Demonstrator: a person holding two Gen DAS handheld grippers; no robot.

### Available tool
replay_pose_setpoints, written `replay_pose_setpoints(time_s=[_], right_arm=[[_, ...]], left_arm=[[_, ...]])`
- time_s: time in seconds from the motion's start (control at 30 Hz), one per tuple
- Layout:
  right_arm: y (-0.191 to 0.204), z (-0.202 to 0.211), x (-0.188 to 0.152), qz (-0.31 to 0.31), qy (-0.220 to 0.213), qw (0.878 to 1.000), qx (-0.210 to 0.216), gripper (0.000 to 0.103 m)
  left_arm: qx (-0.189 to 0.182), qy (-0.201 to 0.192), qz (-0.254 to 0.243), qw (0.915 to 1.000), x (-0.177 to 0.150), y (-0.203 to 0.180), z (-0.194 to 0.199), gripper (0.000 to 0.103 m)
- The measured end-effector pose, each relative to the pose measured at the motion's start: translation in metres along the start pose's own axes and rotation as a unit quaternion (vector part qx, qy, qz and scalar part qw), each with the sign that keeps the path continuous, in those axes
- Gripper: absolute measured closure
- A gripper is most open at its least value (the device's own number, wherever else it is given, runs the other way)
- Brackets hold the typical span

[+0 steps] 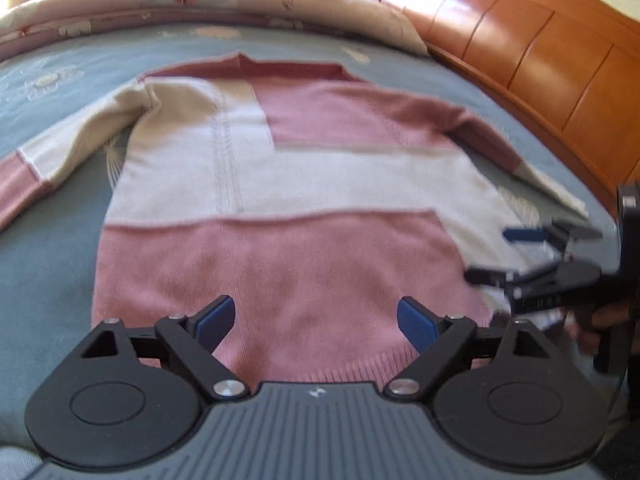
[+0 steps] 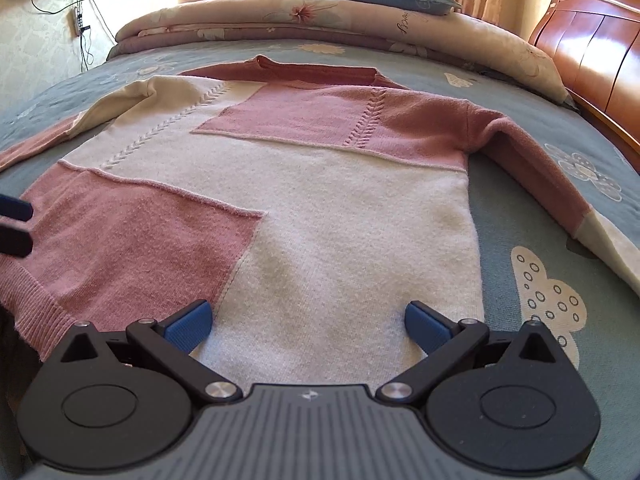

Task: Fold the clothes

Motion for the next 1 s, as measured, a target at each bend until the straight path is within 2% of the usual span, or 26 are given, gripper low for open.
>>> replay_pose_setpoints(time_s=[0.1,0.33,0.43,0.53,0.6,0.7,0.77,0.87,0.97,1.0], right_arm=[[0.000,0.000,-0.001,-0.001,-0.004,1.000,-0.001,0.000],[-0.003,0.002,-0.004,0.001,-0.011,1.000,0.006,0.000],[-0.002,0.002,-0.004,0.000,-0.014,1.000,0.004,0.000],[-0.001,0.002,-0.005,-0.001,-0.018,1.000,0.003,0.000],[-0.002,0.003,-0.005,-0.001,-0.019,1.000,0.005,0.000],[-0.003,0.003,-0.006,0.000,-0.022,1.000,0.005,0.000],[-0.002,0.003,-0.006,-0.001,-0.023,1.000,0.002,0.000],[-0.001,0.003,-0.007,-0.002,-0.025,1.000,0.001,0.000],[-0.001,0.004,-0.007,-0.003,-0.028,1.000,0.002,0.000],[-0.001,0.003,-0.008,-0.003,-0.028,1.000,0.001,0.000]], left_arm=[[-0.003,-0.008,0.012,0.9999,0.010,0.006,-0.015,0.015],[0.056,0.004,0.095,0.9939,0.001,0.045,-0.016,0.015],[0.041,-0.012,0.116,0.9924,0.003,0.054,-0.003,0.015],[0.063,0.003,0.137,0.9886,-0.001,0.063,-0.008,0.014],[0.076,0.001,0.165,0.9834,-0.003,0.071,-0.007,0.015],[0.085,-0.018,0.228,0.9699,0.003,0.083,0.003,0.015],[0.090,-0.026,0.211,0.9730,0.012,0.077,0.007,0.015],[0.053,-0.008,0.181,0.9820,0.016,0.059,0.001,0.015],[0.021,0.019,0.169,0.9851,0.004,0.040,-0.010,0.015],[0.023,0.025,0.165,0.9858,0.000,0.037,-0.012,0.015]])
Point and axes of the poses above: each gripper's, at about its wrist camera, not at the fingertips, and z roughly against the way its jaws point, y to its left, x to its top, the point moved 3 cm from there along -z, roughly the way its jaws point, and after that the axes turned 6 degrees about -z, right-handed, at the moved point
